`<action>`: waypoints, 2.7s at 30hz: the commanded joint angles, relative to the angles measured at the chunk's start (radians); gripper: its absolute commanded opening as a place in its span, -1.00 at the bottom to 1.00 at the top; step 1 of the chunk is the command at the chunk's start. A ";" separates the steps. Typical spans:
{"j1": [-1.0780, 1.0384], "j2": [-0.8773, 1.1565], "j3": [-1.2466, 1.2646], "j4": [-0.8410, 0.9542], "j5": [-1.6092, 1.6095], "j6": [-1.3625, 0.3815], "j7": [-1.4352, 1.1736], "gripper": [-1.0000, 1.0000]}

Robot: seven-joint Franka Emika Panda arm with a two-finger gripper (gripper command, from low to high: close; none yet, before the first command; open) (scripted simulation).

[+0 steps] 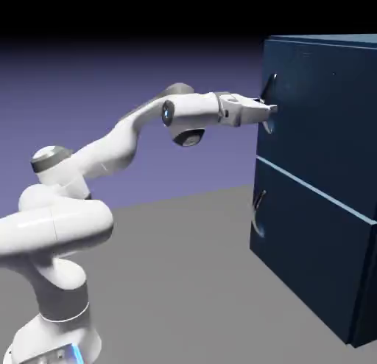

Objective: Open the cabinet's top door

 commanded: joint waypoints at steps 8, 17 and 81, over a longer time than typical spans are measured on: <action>0.171 -0.018 -0.069 -0.290 0.099 -0.274 -0.185 -1.00; 0.262 -0.022 -0.219 -0.576 0.077 -0.657 -0.328 -1.00; -0.491 1.840 -0.470 0.394 -1.579 -1.938 -1.426 -1.00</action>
